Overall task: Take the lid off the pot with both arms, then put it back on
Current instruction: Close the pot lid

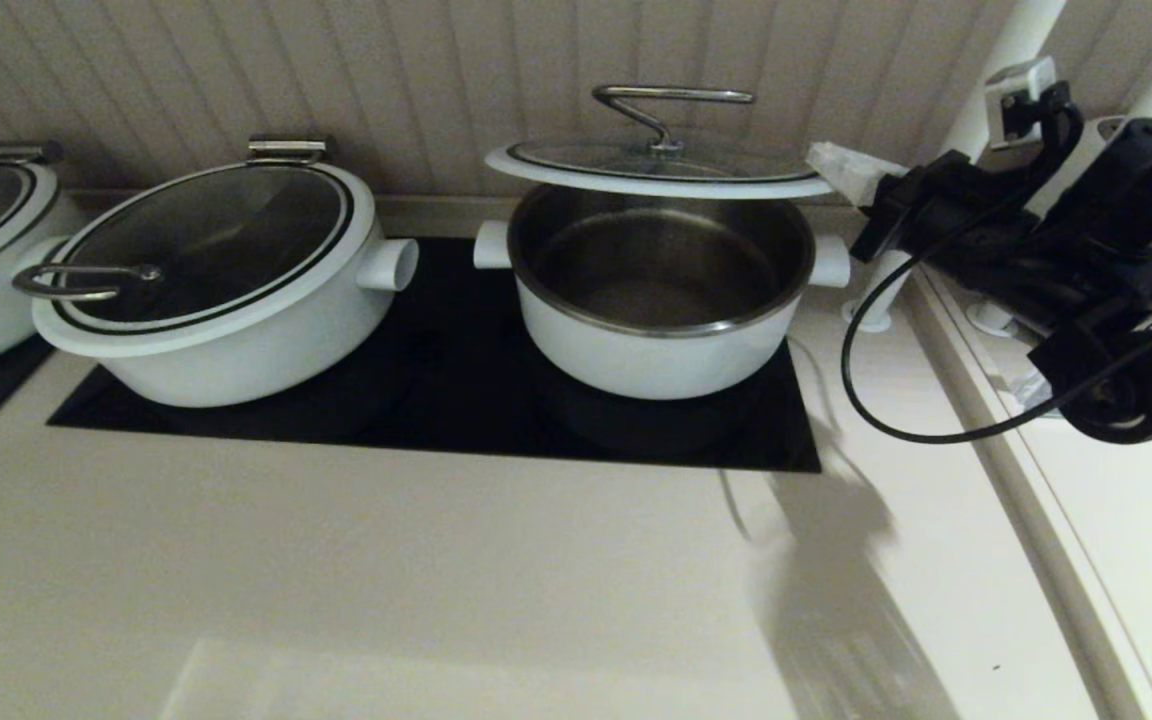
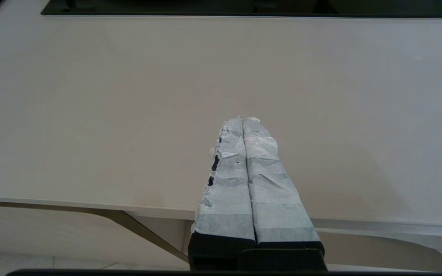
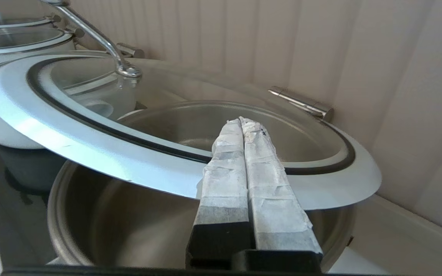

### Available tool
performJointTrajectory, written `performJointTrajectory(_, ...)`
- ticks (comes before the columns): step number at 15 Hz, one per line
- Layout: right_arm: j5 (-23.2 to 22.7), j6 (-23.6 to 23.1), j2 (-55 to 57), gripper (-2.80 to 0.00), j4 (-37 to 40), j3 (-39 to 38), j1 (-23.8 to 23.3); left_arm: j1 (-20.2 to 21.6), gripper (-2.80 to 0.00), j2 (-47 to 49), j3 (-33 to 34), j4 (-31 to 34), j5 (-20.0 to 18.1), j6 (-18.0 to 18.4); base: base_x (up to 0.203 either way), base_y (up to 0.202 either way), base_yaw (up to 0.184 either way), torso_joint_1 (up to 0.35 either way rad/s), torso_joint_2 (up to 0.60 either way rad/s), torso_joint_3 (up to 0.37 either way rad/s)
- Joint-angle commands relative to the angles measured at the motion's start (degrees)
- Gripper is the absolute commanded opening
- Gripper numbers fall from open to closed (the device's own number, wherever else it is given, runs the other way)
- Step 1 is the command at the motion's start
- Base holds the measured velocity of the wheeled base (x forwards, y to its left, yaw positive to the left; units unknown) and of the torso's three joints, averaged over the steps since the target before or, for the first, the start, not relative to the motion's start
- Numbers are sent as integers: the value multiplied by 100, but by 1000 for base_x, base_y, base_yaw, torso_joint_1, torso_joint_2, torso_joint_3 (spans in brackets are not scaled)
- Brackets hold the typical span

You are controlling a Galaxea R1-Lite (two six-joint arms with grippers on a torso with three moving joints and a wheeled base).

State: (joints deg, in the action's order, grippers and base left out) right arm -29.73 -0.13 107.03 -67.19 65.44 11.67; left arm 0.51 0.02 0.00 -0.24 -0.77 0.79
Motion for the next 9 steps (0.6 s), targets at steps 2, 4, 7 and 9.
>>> performJointTrajectory(2, -21, -13, 11, -280, -105, -161, 34, 2, -280, -2, 0, -2, -2, -7, 0, 0, 0, 0, 0, 0)
performJointTrajectory(4, -15, -13, 11, -280, -265, -327, 44, 2, -280, -2, 0, -2, -2, -6, 0, 0, 0, 0, 0, 0)
performJointTrajectory(7, -15, -13, 5, -280, -465, -591, 54, 2, -280, -2, 0, -2, -2, 0, 0, 0, 0, 0, 0, 0)
performJointTrajectory(9, -15, -13, 10, -280, -585, -776, 55, 2, -280, -2, 0, -5, -2, 0, 0, 0, 0, 0, 0, 0)
